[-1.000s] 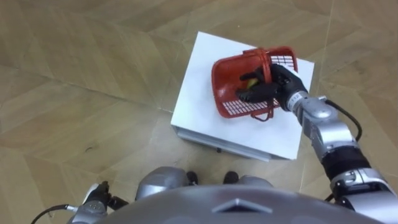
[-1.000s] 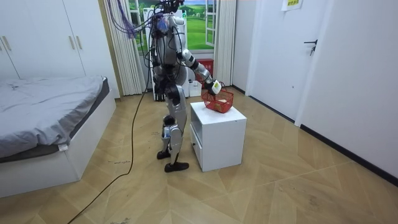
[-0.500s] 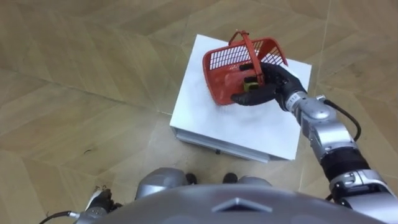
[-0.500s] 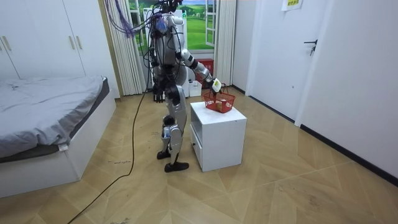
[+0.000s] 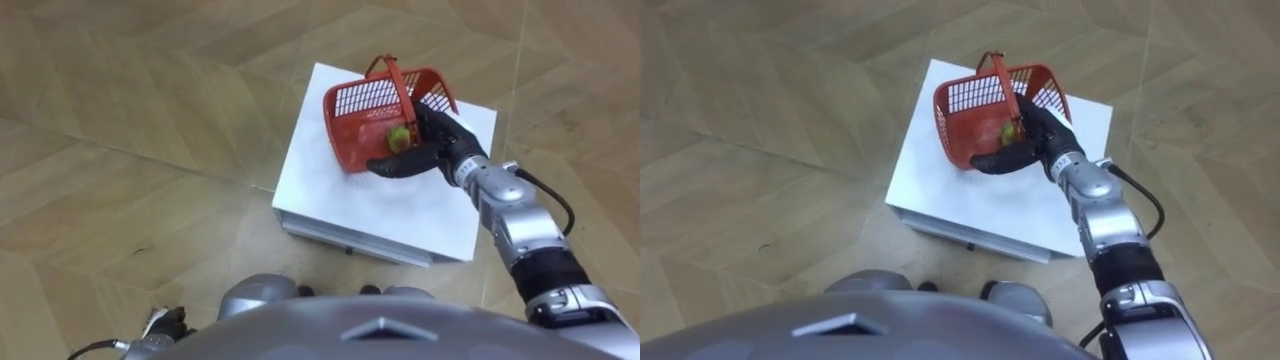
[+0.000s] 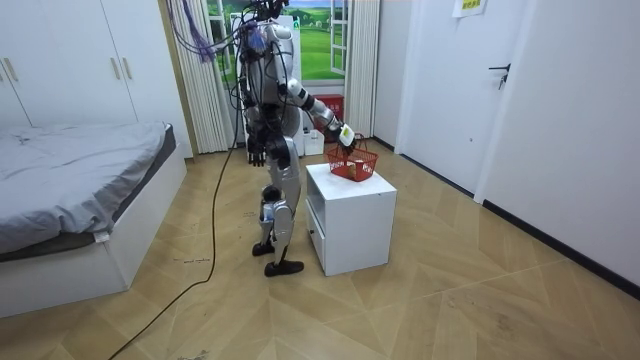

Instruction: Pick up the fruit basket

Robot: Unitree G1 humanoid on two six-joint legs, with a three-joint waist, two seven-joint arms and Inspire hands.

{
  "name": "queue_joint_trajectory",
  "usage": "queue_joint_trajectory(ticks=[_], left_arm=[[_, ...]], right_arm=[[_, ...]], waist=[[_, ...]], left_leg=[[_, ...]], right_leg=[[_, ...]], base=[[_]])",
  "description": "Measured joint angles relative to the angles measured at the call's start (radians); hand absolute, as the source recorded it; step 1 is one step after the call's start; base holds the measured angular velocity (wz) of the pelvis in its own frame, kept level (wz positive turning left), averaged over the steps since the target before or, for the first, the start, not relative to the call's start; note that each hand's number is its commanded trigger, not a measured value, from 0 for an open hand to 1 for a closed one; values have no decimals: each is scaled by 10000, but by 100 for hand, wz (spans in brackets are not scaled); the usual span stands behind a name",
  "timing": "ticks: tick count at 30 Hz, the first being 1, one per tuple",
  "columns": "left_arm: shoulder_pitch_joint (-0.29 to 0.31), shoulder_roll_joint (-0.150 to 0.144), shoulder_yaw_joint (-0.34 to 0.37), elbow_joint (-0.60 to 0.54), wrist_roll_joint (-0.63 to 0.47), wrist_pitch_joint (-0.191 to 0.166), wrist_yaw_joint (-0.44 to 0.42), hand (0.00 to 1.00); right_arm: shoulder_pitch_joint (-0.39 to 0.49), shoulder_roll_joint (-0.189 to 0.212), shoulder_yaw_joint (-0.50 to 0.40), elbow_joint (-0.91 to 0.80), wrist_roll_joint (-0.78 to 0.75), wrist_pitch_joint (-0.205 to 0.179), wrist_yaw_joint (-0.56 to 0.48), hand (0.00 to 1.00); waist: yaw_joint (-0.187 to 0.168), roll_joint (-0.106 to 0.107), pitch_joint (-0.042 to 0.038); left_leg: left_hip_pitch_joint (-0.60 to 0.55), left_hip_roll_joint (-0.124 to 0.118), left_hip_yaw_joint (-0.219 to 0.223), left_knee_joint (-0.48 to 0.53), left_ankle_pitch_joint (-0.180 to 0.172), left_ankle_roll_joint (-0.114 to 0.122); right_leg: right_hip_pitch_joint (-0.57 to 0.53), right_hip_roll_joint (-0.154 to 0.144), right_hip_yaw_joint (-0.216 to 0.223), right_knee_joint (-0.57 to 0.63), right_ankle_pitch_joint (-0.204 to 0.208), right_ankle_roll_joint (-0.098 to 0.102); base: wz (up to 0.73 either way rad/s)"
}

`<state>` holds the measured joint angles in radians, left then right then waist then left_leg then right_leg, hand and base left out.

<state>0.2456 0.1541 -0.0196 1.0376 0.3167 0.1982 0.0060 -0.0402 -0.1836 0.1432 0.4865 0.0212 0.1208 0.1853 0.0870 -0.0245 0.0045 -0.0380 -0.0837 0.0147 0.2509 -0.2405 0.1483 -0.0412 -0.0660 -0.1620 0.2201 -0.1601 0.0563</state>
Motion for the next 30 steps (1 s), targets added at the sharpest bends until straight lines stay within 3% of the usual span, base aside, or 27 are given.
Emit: queue_joint_trajectory(ticks=[9,13,16,22,26,30], left_arm=[[11,-75,197,-102,-13,-26,40,0],[21,-65,195,-92,-15,-96,261,0],[30,-72,351,-93,1,-209,335,0],[27,-116,610,-197,-3,-341,737,0],[28,-111,612,-499,-260,-472,973,0],[-37,-105,616,-765,-350,-717,1035,0]], right_arm=[[717,-24,-568,-1269,-231,-230,-603,0],[757,-26,-1025,-1493,-211,-268,-1406,0],[996,-12,-1448,-1900,-214,-536,-1928,0],[1518,-10,-2292,-2290,-288,-711,-2737,0],[1827,10,-2578,-2264,-292,-835,-3468,0],[2242,89,-2715,-1797,-267,-1027,-3915,0]], waist=[[-267,-148,-32],[-619,-136,-26],[-869,-104,-10],[-1140,-59,-42],[-1585,-10,-65],[-1655,25,-99]], left_leg=[[376,23,253,-189,2,-2],[515,43,363,-318,2,-2],[679,65,439,-433,2,-2],[949,140,939,-657,1,-3],[994,178,983,-731,0,-5],[1094,189,1168,-740,0,-5]], right_leg=[[296,28,231,-194,-8,10],[318,59,362,-184,-5,13],[422,97,422,-195,-6,12],[405,192,787,-191,3,4],[396,245,833,-202,34,-38],[486,278,1086,-290,35,-38]], base=[[-7],[-10],[-9],[-22],[-6],[-14]])
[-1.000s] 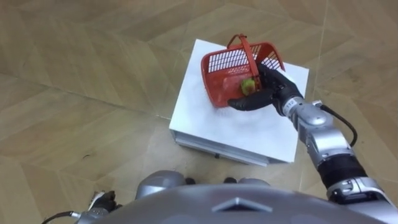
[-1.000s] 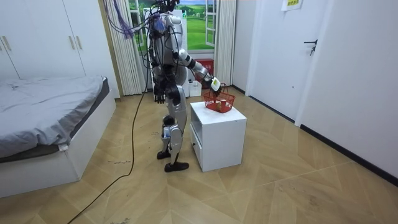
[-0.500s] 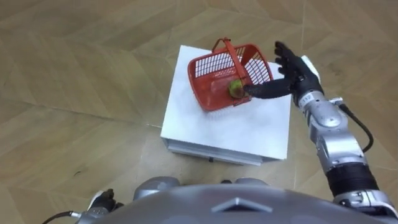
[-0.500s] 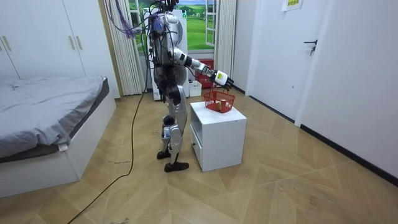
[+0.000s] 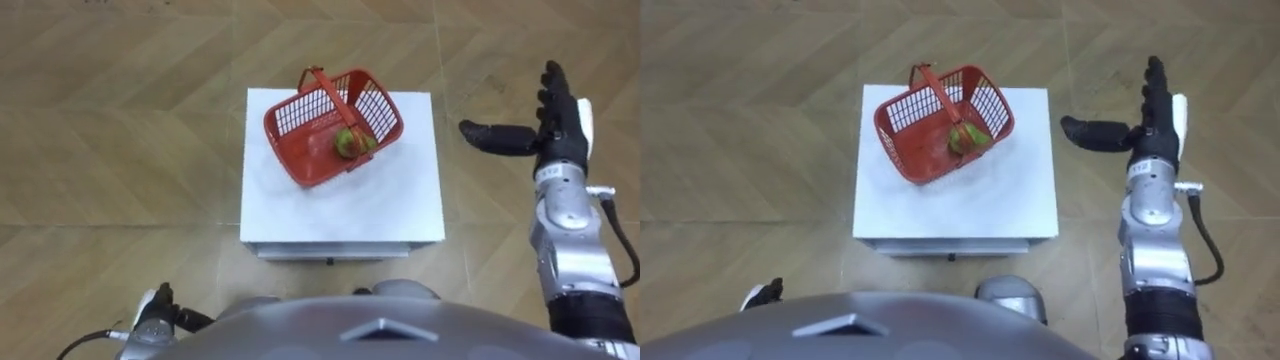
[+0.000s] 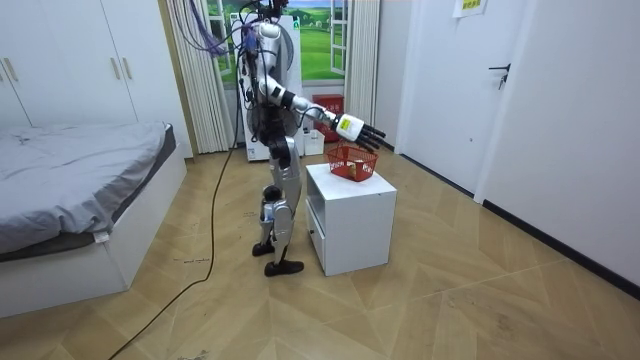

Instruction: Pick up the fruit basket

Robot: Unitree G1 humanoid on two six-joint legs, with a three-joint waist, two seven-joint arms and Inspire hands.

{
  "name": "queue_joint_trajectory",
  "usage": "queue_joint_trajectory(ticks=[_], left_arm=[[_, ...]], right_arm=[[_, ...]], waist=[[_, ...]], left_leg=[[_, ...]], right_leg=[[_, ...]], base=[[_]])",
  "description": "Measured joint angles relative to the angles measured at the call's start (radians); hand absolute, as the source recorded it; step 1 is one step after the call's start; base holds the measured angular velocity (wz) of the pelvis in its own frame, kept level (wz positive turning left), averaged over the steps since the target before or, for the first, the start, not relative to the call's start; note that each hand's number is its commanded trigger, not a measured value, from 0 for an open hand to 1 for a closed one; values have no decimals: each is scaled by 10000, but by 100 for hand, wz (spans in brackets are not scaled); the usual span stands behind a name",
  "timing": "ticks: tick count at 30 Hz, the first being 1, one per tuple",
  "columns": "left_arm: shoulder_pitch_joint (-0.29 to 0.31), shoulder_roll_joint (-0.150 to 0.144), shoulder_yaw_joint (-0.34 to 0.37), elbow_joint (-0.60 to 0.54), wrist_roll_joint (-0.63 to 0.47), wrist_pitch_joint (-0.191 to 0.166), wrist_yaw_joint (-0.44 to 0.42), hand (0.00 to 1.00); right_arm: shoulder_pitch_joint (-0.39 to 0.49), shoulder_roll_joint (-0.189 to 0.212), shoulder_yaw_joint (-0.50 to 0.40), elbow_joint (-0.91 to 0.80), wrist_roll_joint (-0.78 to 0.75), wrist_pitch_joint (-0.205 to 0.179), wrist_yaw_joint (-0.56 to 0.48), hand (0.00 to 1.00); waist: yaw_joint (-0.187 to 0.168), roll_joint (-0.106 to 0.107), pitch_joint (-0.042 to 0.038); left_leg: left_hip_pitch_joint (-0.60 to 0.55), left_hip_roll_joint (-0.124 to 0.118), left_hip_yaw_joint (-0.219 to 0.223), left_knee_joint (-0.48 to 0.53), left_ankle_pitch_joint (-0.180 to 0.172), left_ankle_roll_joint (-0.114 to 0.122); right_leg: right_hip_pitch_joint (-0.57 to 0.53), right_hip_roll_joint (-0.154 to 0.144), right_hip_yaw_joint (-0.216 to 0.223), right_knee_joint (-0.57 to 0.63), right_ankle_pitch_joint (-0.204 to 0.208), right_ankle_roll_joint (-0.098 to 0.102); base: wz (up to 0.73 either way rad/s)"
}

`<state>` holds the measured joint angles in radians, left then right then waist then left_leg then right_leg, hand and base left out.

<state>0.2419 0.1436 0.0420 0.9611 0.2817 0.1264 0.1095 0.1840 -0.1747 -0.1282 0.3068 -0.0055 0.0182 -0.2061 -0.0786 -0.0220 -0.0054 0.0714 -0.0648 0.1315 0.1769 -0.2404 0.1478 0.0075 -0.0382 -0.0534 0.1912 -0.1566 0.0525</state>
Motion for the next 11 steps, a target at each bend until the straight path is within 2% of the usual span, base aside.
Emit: queue_joint_trajectory(ticks=[1,2,3,4,7,11], left_arm=[[-9,0,-2,38,-100,-85,84,0],[-12,-1,15,69,-166,-129,136,0],[-13,-1,16,68,-164,-160,159,0],[-12,-3,27,65,-156,-229,172,0],[13,-24,265,236,-127,-248,173,0],[34,-17,535,451,-100,-193,174,0]], right_arm=[[95,79,-47,461,23,-56,-127,0],[204,97,-57,1142,74,-165,-214,0],[267,97,-94,1531,94,-181,-220,0],[375,95,-169,2313,94,-181,-227,0],[532,108,-253,4123,112,-150,-197,0],[713,284,-512,6075,451,-163,216,0]], waist=[[-12,0,-2],[-49,-2,-47],[-66,-9,-48],[-42,-21,-84],[23,-20,-67],[-31,-12,-25]], left_leg=[[114,1,50,-26,0,-1],[203,10,70,-60,1,-1],[256,12,78,-96,0,-2],[279,21,97,-127,-6,-16],[282,40,216,-138,9,-58],[288,120,252,-142,-56,-176]], right_leg=[[136,9,24,-100,2,4],[217,26,36,-142,6,0],[291,31,38,-214,13,3],[305,39,42,-229,16,4],[269,58,196,-230,18,1],[273,81,161,-232,43,-40]], base=[[-10],[-6],[0],[0],[-11],[-1]])
